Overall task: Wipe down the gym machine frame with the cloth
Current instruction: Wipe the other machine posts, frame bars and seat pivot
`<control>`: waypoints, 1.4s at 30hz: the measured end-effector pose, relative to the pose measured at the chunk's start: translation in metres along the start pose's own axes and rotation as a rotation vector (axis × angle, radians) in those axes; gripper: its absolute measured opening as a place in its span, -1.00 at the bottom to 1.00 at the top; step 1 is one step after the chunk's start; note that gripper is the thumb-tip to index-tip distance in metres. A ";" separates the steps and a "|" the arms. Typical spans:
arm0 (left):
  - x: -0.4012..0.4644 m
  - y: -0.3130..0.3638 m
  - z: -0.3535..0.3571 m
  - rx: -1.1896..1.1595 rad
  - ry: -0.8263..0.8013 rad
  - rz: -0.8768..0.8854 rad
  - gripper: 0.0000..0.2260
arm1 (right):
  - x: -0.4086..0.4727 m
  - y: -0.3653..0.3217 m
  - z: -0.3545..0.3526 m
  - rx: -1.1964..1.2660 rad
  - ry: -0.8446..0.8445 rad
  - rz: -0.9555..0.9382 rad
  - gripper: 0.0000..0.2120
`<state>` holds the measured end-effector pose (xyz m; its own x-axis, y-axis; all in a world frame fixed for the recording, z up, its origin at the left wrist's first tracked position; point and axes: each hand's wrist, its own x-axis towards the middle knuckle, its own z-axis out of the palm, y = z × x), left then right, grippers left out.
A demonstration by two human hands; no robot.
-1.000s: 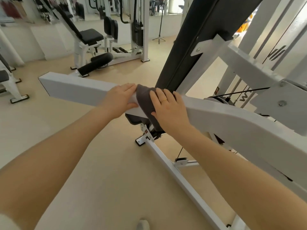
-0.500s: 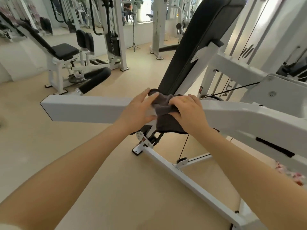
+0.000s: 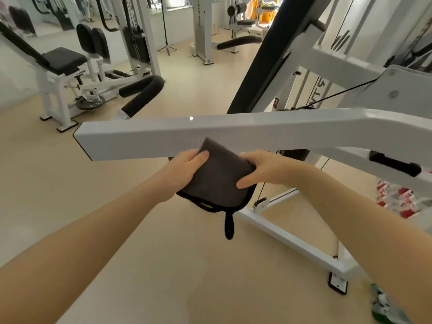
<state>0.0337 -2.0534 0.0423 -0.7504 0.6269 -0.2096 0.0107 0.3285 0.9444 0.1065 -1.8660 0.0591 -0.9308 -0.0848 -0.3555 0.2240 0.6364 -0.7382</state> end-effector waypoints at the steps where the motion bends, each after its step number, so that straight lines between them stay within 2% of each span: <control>1: -0.002 -0.007 -0.003 -0.026 -0.058 -0.030 -0.84 | 0.004 0.005 0.004 0.072 0.056 0.014 -0.74; 3: -0.004 -0.019 -0.005 -0.024 -0.162 -0.070 -0.78 | 0.009 0.014 0.012 0.278 0.183 0.057 -0.82; 5: -0.005 -0.027 -0.003 0.012 -0.176 -0.086 -0.75 | 0.012 0.020 0.020 0.425 0.281 0.085 -0.84; 9: 0.002 -0.037 0.007 0.031 0.079 -0.042 -0.91 | 0.018 0.023 0.029 0.404 0.461 0.090 -0.76; 12: 0.008 -0.039 0.014 0.361 0.253 0.239 -0.93 | 0.024 0.024 0.035 0.448 0.443 0.208 -0.75; 15: 0.014 -0.040 0.016 0.903 0.390 0.785 -0.87 | 0.024 0.021 0.039 0.905 0.268 0.273 -0.89; 17: 0.017 -0.046 0.011 1.173 0.385 1.028 -0.81 | 0.019 0.021 0.036 1.191 0.160 0.217 -0.86; 19: 0.016 -0.053 0.005 1.259 0.353 1.113 -0.72 | 0.015 0.026 0.031 1.300 0.088 0.168 -0.80; 22: 0.013 -0.061 0.001 1.277 0.305 1.144 -0.65 | 0.015 0.030 0.034 1.215 0.084 0.175 -0.80; 26: 0.012 -0.062 0.010 1.352 0.320 1.141 -0.63 | 0.017 0.031 0.039 1.139 0.059 0.150 -0.76; 29: 0.009 -0.066 0.016 1.330 0.243 1.117 -0.64 | 0.021 0.031 0.044 0.947 0.093 0.127 -0.92; 30: 0.006 -0.067 0.019 1.221 0.191 1.015 -0.71 | 0.025 0.032 0.045 0.929 0.132 0.146 -0.88; 32: -0.004 -0.060 0.024 0.844 0.162 0.654 -0.71 | 0.032 0.035 0.044 0.921 0.163 0.145 -0.79; 33: -0.009 -0.056 0.025 0.655 0.171 0.472 -0.68 | 0.033 0.037 0.042 0.907 0.131 0.102 -0.77; 35: -0.012 -0.050 0.021 0.334 0.175 0.175 -0.63 | 0.033 0.038 0.038 0.819 -0.040 -0.026 -0.77; 37: -0.012 -0.047 0.016 0.325 0.080 0.106 -0.65 | 0.030 0.033 0.033 0.683 -0.172 -0.118 -0.74; 38: -0.014 -0.046 0.016 0.382 0.027 0.101 -0.72 | 0.031 0.032 0.034 0.670 -0.170 -0.137 -0.73; 40: -0.015 -0.050 0.015 0.371 0.035 0.085 -0.82 | 0.036 0.027 0.039 0.798 -0.041 -0.147 -0.75; 42: -0.014 -0.050 0.012 0.232 0.125 0.072 -0.83 | 0.043 0.028 0.045 1.017 0.053 -0.118 -0.79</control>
<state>0.0518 -2.0701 -0.0051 -0.8179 0.5672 -0.0970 0.2077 0.4482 0.8695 0.0862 -1.8863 -0.0031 -0.9689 -0.0549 -0.2415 0.2459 -0.3270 -0.9124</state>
